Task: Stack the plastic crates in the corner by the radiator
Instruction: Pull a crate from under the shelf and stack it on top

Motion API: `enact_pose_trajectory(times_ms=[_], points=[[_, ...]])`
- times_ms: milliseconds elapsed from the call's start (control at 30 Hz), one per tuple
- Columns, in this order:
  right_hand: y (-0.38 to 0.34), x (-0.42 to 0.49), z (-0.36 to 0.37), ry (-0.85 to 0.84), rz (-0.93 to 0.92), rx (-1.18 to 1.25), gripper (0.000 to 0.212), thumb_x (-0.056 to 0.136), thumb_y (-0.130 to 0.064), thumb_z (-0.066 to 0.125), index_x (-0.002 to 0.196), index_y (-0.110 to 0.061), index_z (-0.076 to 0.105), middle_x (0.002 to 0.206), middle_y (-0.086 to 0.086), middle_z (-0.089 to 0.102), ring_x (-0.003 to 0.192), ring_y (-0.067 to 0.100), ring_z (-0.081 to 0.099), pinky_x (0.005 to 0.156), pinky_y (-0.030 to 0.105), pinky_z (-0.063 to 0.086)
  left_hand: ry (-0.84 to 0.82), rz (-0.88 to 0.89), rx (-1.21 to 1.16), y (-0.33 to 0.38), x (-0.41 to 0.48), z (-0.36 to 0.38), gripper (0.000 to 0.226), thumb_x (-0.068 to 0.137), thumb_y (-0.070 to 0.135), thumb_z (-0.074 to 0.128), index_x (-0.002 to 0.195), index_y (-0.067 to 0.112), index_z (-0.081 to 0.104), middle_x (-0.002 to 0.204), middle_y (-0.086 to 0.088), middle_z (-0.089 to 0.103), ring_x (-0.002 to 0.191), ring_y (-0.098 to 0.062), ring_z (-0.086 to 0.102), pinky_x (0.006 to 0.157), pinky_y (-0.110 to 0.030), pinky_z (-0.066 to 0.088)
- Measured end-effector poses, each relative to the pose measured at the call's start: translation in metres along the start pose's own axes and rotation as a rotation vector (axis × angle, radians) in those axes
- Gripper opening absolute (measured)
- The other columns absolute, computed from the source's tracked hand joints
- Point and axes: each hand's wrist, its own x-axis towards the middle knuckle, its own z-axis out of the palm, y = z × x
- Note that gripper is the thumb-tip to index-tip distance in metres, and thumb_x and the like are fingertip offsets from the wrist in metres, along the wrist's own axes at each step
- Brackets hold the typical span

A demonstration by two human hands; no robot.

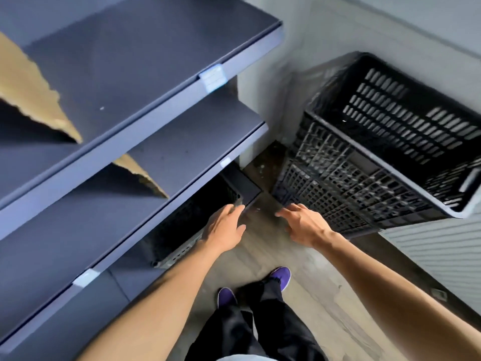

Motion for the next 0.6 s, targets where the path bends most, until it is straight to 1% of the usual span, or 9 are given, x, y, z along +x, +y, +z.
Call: enact_pose_trajectory(times_ms=[167, 267, 433, 500, 600], points=[[-0.052, 0.017, 0.030, -0.054, -0.128, 0.006, 0.051, 0.089, -0.022, 0.054, 0.139, -0.031, 0.049, 0.136, -0.001, 0.052, 0.127, 0.023, 0.048, 0.090, 0.035, 0.052, 0.047, -0.142, -0.056, -0.056, -0.037, 0.011, 0.057, 0.096, 0.031, 0.055, 0.149, 0.024, 0.035, 0.146, -0.002, 0.040, 0.133, -0.023, 0.041, 0.105, -0.035, 0.038], [-0.071, 0.028, 0.050, -0.126, -0.180, 0.002, 0.051, 0.090, -0.025, 0.058, 0.139, -0.030, 0.048, 0.140, -0.002, 0.050, 0.130, 0.022, 0.046, 0.095, 0.034, 0.050, 0.044, -0.227, -0.065, -0.084, -0.054, 0.030, 0.059, 0.094, 0.034, 0.057, 0.149, 0.025, 0.036, 0.144, -0.003, 0.044, 0.133, -0.023, 0.041, 0.107, -0.036, 0.037], [-0.075, 0.063, 0.077, -0.194, -0.235, -0.005, 0.052, 0.091, -0.028, 0.058, 0.142, -0.030, 0.045, 0.142, -0.002, 0.049, 0.132, 0.021, 0.044, 0.098, 0.034, 0.047, 0.020, -0.313, -0.047, -0.115, -0.055, 0.065, 0.061, 0.094, 0.034, 0.056, 0.149, 0.021, 0.034, 0.146, -0.004, 0.044, 0.134, -0.023, 0.040, 0.108, -0.035, 0.036], [-0.072, 0.078, 0.087, -0.203, -0.236, -0.003, 0.052, 0.092, -0.029, 0.058, 0.142, -0.030, 0.045, 0.142, 0.000, 0.050, 0.132, 0.022, 0.044, 0.099, 0.034, 0.045, 0.009, -0.357, -0.065, -0.123, -0.050, 0.080, 0.061, 0.095, 0.034, 0.054, 0.150, 0.022, 0.032, 0.148, -0.003, 0.041, 0.136, -0.023, 0.038, 0.108, -0.036, 0.035], [-0.063, 0.101, 0.105, -0.226, -0.232, 0.007, 0.053, 0.091, -0.029, 0.060, 0.142, -0.029, 0.046, 0.141, 0.002, 0.051, 0.131, 0.024, 0.045, 0.098, 0.035, 0.044, -0.016, -0.412, -0.088, -0.131, -0.042, 0.103, 0.061, 0.095, 0.035, 0.053, 0.150, 0.023, 0.032, 0.147, -0.003, 0.042, 0.135, -0.024, 0.039, 0.108, -0.039, 0.036]])
